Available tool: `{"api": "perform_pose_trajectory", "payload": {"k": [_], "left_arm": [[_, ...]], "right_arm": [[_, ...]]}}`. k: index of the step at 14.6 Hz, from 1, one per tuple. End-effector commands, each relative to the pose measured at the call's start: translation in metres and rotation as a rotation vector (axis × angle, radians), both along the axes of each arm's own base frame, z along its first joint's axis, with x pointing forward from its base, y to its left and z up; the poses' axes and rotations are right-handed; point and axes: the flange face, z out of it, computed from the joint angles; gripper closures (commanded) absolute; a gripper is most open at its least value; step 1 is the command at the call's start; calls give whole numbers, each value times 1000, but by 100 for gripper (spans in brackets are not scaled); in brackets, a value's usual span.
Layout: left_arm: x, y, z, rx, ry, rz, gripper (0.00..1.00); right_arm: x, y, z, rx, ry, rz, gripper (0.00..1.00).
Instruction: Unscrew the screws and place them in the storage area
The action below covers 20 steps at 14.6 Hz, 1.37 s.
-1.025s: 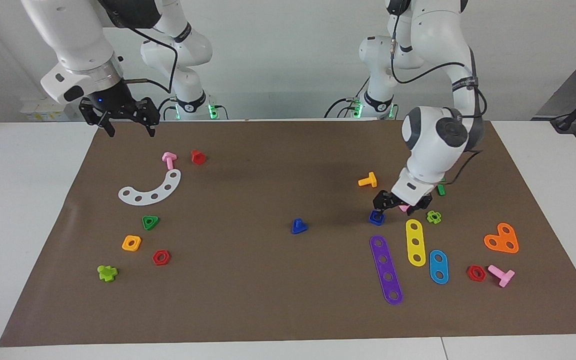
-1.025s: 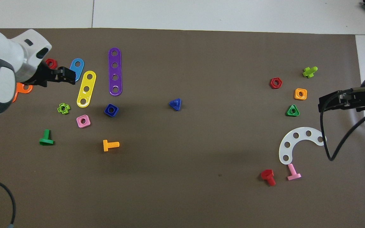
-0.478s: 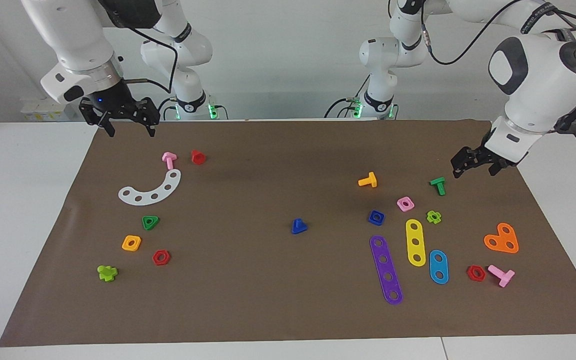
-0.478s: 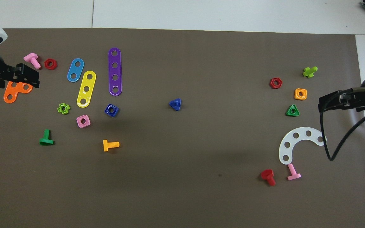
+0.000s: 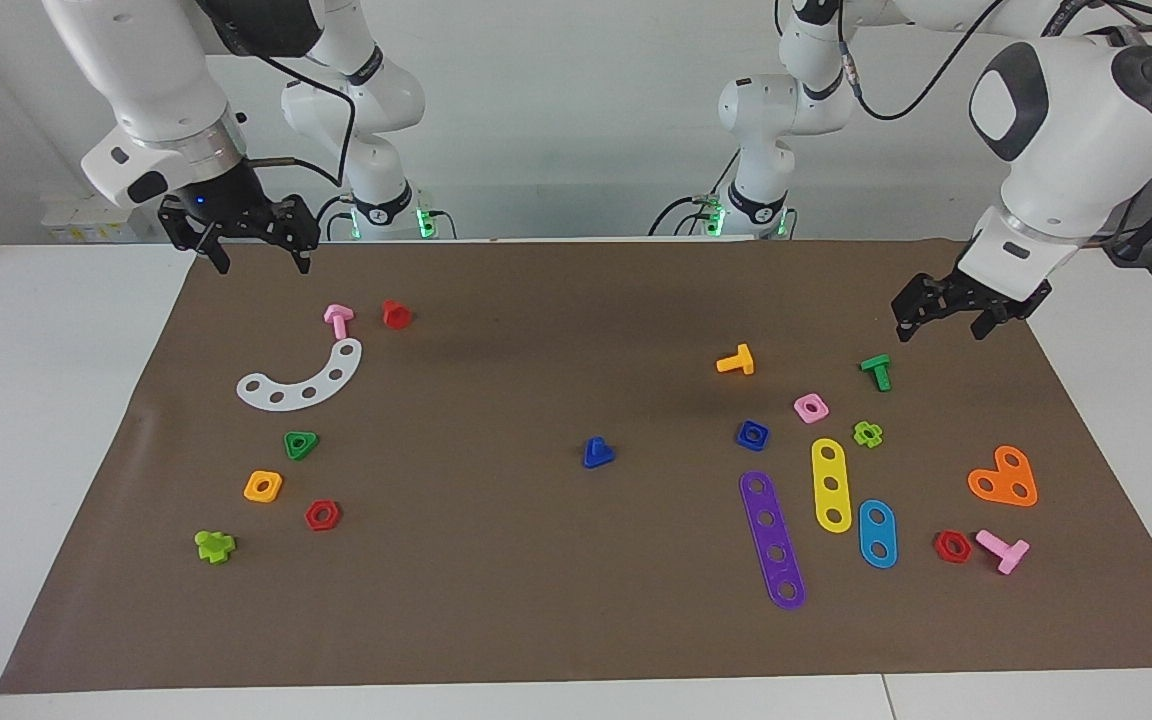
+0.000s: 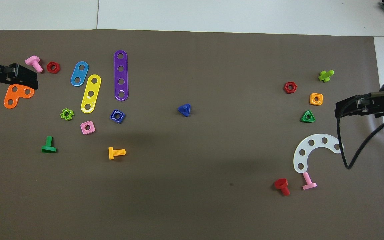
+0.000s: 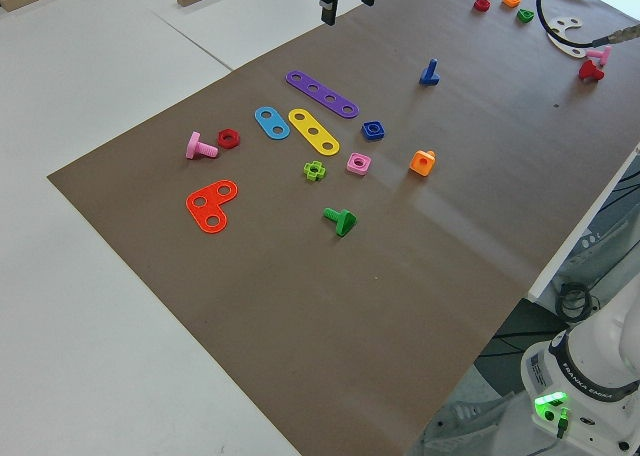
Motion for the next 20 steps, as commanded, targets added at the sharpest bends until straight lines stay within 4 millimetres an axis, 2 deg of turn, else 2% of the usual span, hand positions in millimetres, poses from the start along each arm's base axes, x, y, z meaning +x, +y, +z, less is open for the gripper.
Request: {"api": "perform_pose_trajectory", "payload": {"k": [1, 9, 20], "left_arm": [[-8, -1, -1, -2, 18, -9, 0], [-13, 7, -1, -2, 32, 19, 0], [-19, -3, -2, -33, 37, 64, 0]], "right_arm": [[-3, -1, 1, 12, 12, 18, 0], [-3, -1, 1, 12, 12, 18, 0], [-3, -1, 1, 12, 12, 19, 0]]}}
